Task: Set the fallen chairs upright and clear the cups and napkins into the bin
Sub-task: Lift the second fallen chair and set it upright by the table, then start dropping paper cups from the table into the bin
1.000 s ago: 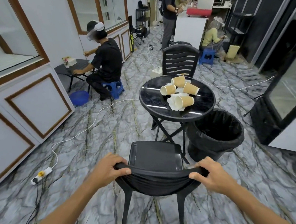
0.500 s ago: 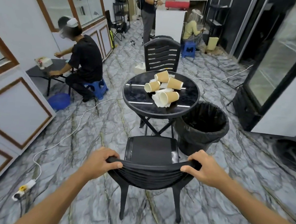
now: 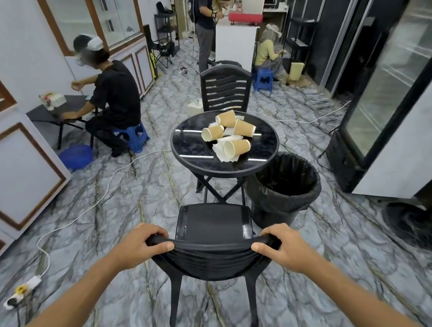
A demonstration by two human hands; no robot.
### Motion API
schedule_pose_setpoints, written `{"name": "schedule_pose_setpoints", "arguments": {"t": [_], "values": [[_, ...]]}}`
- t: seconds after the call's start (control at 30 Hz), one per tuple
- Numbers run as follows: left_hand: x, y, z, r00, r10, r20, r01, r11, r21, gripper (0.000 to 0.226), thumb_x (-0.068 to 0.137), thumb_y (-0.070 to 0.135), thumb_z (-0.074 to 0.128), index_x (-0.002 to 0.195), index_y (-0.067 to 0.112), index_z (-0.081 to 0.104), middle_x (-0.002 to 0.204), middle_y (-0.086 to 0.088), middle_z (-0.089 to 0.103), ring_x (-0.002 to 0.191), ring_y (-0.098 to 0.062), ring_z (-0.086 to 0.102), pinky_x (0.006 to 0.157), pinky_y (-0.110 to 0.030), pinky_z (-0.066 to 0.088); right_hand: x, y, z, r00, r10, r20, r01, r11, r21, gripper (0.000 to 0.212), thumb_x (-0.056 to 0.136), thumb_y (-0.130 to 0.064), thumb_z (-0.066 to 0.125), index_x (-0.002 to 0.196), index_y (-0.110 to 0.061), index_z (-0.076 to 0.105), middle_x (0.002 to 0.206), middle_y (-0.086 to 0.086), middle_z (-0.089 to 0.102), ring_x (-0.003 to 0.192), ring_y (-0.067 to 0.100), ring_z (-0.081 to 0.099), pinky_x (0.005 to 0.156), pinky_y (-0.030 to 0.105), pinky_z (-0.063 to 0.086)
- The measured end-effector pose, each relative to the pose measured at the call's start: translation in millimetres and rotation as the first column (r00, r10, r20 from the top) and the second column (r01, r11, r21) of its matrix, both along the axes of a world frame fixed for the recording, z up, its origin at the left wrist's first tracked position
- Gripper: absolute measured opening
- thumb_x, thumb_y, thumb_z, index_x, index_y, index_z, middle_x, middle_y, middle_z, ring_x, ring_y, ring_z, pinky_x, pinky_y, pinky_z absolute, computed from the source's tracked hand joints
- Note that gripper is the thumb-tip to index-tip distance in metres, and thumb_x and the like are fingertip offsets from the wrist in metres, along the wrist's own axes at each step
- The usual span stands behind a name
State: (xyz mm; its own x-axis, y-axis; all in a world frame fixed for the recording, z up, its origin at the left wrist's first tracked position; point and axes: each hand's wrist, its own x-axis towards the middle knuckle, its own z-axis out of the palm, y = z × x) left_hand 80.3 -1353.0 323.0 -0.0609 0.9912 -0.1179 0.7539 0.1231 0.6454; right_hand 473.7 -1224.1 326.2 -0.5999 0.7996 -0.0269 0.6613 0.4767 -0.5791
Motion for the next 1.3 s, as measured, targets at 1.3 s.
{"name": "schedule_pose_setpoints", "arguments": {"t": [1.3], "values": [[354.9,255.9,109.0,0.979,-0.198,-0.053,0.19,0.975,-0.117,0.089,0.082,0.082,0.043,0.153,0.033,0.024,0.16,0.013,0.026,0.144,-0.012,0.03,0.116,-0.034,0.032,264.6,186.1,96.7,0.975,-0.134,0.178,0.135,0.991,0.001,0.09,0.084,-0.081,0.037,0.151,-0.021,0.03,0.156,-0.003,0.032,0.142,0.014,0.027,0.113,0.032,0.031]]}}
